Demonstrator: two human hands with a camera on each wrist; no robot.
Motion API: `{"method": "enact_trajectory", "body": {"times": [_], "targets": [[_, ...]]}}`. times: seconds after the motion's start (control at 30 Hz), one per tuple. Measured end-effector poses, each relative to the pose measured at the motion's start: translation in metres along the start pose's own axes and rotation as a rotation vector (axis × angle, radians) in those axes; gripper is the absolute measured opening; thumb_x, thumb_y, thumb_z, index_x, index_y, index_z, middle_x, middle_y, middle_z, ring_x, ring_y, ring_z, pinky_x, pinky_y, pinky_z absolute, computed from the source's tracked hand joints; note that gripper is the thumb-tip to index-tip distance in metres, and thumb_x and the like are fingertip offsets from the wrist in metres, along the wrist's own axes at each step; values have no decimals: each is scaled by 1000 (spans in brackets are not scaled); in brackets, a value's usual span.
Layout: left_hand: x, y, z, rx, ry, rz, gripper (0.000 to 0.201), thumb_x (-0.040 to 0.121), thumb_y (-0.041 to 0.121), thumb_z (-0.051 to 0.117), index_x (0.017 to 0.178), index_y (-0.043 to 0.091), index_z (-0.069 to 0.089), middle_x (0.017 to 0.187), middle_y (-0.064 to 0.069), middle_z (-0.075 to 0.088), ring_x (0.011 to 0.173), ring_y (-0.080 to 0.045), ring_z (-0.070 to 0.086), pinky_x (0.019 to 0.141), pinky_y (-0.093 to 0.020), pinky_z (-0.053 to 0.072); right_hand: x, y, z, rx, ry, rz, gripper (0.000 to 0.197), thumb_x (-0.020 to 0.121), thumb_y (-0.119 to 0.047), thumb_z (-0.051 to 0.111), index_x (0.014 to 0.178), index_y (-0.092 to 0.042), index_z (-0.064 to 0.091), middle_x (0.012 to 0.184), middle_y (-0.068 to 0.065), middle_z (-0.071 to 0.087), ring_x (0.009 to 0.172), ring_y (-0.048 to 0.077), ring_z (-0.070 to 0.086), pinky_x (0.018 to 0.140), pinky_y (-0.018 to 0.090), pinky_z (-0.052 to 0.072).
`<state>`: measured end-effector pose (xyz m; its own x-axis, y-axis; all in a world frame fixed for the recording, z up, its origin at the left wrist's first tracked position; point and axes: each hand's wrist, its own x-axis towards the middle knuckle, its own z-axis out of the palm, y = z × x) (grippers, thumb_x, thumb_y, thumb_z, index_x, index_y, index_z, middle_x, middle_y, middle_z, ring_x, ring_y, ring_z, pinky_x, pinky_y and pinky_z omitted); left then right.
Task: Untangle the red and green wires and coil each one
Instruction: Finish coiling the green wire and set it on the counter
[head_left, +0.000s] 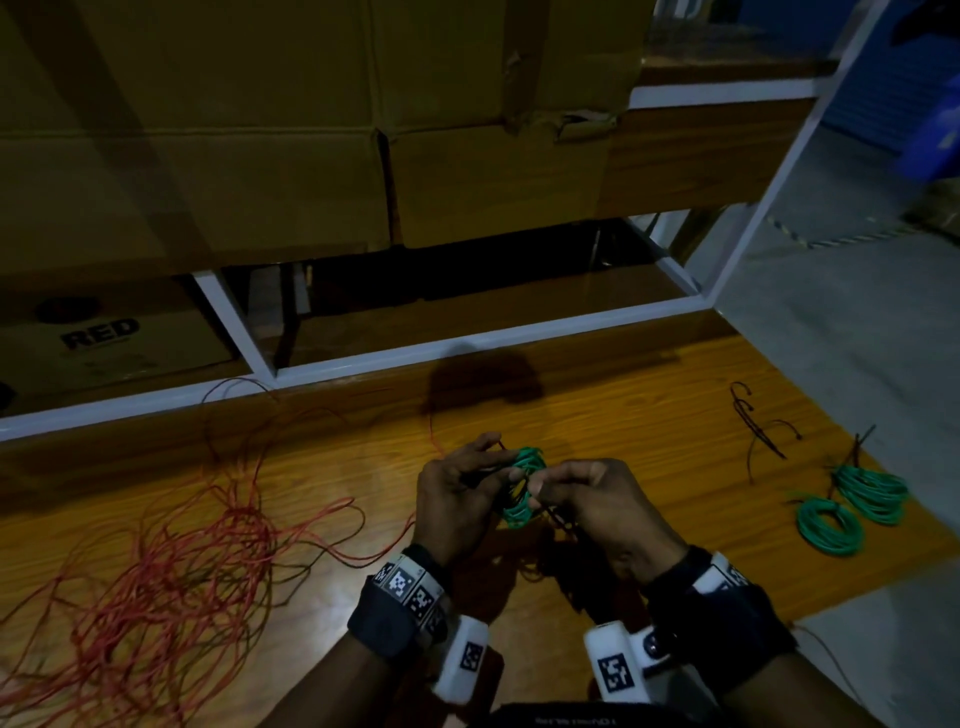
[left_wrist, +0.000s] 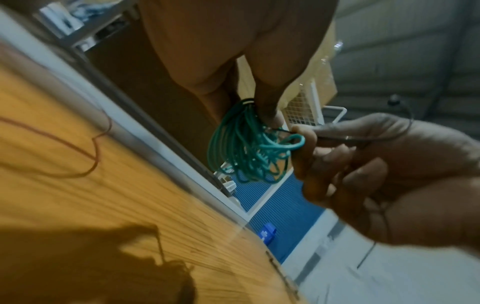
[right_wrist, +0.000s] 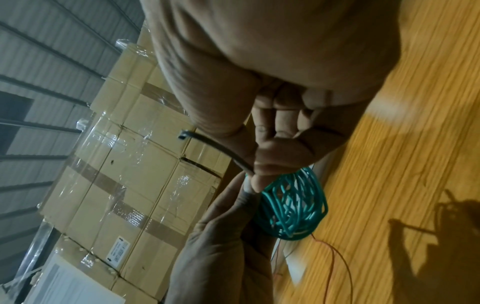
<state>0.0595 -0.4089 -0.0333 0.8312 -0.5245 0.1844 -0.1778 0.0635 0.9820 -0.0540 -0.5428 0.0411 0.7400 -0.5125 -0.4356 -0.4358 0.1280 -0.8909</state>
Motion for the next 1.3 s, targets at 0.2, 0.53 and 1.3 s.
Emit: {"method": "enact_trajectory", "body": {"times": [0.2, 0.53, 1.3], "targets": [[-2, -3, 1, -48, -39, -102, 37, 79, 3, 83, 89, 38, 83, 107, 26, 73, 133, -4, 55, 95, -35, 58, 6, 11, 3, 19, 19, -7, 6, 89, 1, 72, 91, -1, 78, 83, 19, 77, 63, 19, 66, 55, 27, 50], [-3, 0, 5, -233, 59, -355, 27, 77, -6, 82, 83, 20, 84, 103, -9, 79, 100, -25, 75, 85, -39, 62, 10, 21, 10, 174, 15, 18, 5, 92, 2, 70, 96, 2, 74, 73, 9, 75, 60, 13, 72, 51, 22, 53], [9, -3, 1, -306, 192, -391, 25, 81, -3, 79, 101, 12, 79, 101, -9, 79, 98, -29, 75, 79, -35, 62, 10, 21, 1, 21, -87, -48, 21, 101, -26, 64, 96, -10, 76, 87, 9, 78, 66, 19, 61, 56, 32, 46]]}}
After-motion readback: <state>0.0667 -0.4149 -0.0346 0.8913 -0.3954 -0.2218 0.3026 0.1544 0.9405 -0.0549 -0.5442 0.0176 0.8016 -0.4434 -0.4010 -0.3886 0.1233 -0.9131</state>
